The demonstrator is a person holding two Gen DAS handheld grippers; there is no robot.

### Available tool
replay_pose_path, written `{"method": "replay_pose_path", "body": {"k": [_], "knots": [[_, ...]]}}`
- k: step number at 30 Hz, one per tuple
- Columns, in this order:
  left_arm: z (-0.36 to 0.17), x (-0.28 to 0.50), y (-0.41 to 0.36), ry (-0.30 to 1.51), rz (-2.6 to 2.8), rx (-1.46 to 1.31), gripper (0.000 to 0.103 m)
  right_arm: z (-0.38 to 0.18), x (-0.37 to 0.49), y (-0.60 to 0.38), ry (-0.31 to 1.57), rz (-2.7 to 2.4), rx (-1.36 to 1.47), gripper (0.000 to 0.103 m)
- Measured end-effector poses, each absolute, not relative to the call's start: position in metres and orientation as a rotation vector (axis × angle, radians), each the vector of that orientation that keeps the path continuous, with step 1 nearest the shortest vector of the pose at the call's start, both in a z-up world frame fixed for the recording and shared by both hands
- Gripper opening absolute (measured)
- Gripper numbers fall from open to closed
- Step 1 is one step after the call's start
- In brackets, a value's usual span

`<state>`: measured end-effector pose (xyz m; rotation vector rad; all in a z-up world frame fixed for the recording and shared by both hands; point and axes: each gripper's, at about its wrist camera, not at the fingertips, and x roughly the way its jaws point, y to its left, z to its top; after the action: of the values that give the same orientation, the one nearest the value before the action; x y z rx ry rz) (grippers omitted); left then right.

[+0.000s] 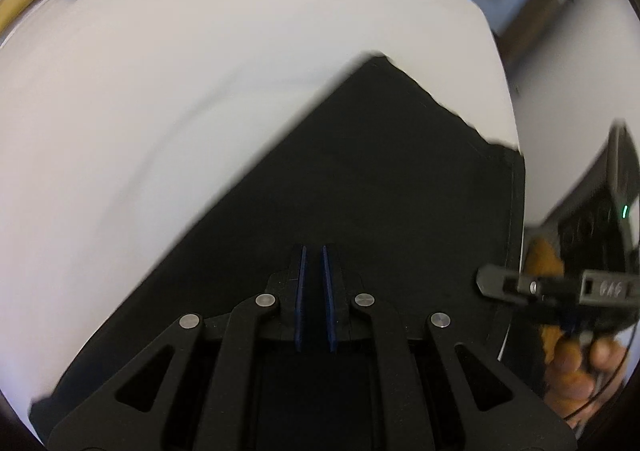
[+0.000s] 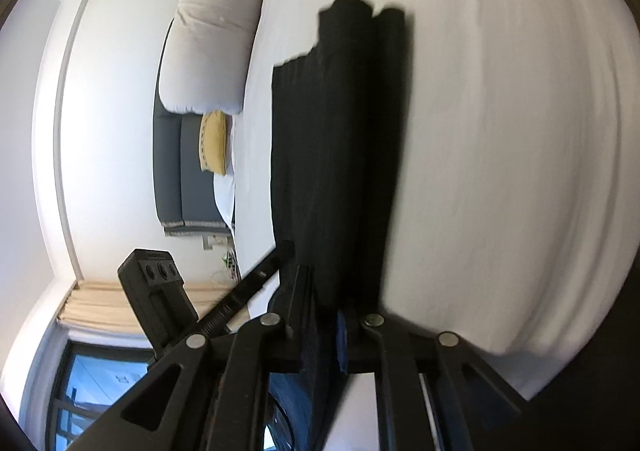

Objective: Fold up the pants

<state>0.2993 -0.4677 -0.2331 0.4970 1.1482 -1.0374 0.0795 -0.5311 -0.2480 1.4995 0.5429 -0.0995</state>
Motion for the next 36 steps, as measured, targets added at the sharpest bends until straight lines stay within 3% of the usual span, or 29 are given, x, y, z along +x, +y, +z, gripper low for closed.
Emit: {"method": "replay_pose_path", "body": {"k": [5,7,14,19,22,24,26,31,36], "knots": [[-0.236,0.327,-0.475,1.171,-0.964,0.444,0.008,-0.254,0.067,-0.533,0.533,-0.104,1.502,0.003],[-0.226,0.334,-0.478,1.099,-0.882,0.516,0.008,-0.253,0.071,-0.531,0.53,-0.097,1.505,0.003],[-0.227,0.324,-0.505,1.075,-1.013,0.557,0.008,-0.245,0.08,-0.542,0.508,-0.125,1.476,0.008],[-0.239,0.334,-0.496,1.094,-1.009,0.454,0.009,-0.253,0.07,-0.56,0.459,-0.17,1.509,0.001],[-0.222,0.348,-0.482,1.041,-0.959,0.492,0.009,-0.237,0.049,-0.569,0.393,-0.256,1.475,0.013],[-0.208,0.345,-0.467,1.021,-0.961,0.439,0.009,-0.228,0.035,-0.573,0.374,-0.312,1.456,0.039],[-0.188,0.34,-0.441,0.982,-0.959,0.383,0.009,-0.218,0.027,-0.573,0.375,-0.333,1.422,0.047],[-0.17,0.312,-0.379,0.943,-0.896,0.316,0.009,-0.23,0.041,-0.567,0.402,-0.273,1.483,0.048],[-0.171,0.294,-0.245,0.977,-0.751,0.26,0.009,-0.23,0.053,-0.572,0.415,-0.24,1.482,0.048]]}}
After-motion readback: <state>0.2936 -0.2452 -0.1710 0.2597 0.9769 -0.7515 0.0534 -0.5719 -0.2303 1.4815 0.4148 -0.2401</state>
